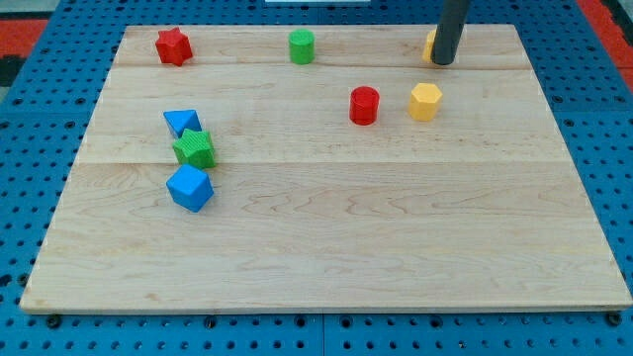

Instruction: Push the yellow hexagon into the red circle

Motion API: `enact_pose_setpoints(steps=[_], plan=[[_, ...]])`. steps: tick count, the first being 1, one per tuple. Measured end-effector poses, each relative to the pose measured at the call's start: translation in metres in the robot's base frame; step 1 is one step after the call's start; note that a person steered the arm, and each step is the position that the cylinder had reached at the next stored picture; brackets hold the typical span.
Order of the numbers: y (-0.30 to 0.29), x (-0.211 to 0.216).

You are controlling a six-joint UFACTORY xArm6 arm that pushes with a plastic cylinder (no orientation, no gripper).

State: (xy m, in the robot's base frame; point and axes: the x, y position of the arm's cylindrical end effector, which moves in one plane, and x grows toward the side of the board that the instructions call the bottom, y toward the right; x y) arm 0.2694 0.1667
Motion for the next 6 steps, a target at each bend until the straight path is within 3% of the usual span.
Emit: enact_pose_setpoints(steps=[1,2,4,5,6], plan=[[0.027,0.038],[0.006,0.079],[-0.089,0.072],[-0.106,0.134],[-0.142,0.153]])
